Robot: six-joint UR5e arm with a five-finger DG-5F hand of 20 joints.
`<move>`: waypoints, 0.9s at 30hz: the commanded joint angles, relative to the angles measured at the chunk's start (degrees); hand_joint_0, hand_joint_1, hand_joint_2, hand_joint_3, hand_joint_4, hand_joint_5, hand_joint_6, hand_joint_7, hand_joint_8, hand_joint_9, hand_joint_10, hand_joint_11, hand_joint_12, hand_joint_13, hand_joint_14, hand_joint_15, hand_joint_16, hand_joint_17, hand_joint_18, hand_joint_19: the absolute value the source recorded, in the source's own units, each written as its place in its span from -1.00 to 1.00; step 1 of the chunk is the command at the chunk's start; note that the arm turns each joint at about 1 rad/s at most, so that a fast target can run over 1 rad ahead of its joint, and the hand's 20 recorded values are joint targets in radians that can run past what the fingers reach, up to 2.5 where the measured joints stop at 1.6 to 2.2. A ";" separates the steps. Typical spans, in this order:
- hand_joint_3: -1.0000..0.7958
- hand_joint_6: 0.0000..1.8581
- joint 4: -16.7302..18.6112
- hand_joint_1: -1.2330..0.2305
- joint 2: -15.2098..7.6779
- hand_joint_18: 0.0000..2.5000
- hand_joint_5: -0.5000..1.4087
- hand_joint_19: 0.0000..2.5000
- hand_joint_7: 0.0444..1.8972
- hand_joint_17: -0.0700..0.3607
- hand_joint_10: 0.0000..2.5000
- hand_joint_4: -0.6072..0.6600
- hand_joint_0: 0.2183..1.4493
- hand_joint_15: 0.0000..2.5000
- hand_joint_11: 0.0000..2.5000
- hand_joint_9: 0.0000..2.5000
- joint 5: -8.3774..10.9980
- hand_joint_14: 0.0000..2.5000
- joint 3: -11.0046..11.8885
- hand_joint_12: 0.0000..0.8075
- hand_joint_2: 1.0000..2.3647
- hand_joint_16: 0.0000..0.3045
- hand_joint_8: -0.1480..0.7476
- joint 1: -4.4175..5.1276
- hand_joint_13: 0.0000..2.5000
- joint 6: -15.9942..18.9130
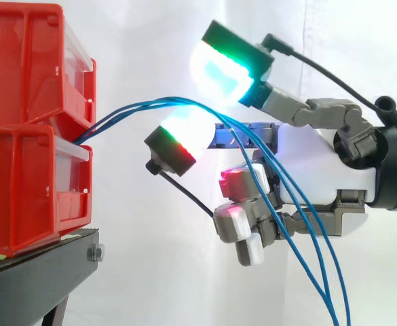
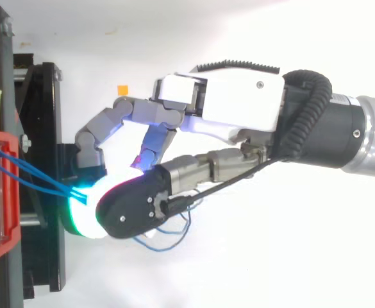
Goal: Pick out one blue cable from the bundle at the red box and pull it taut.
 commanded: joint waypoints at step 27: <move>-0.44 -0.01 -0.16 -0.61 0.00 -0.13 -0.56 -0.53 0.22 -0.19 -0.98 -0.24 -0.15 -0.50 -0.36 0.03 0.09 -0.98 0.01 -0.13 -1.00 -0.69 -0.06 0.26 -0.08 -2.64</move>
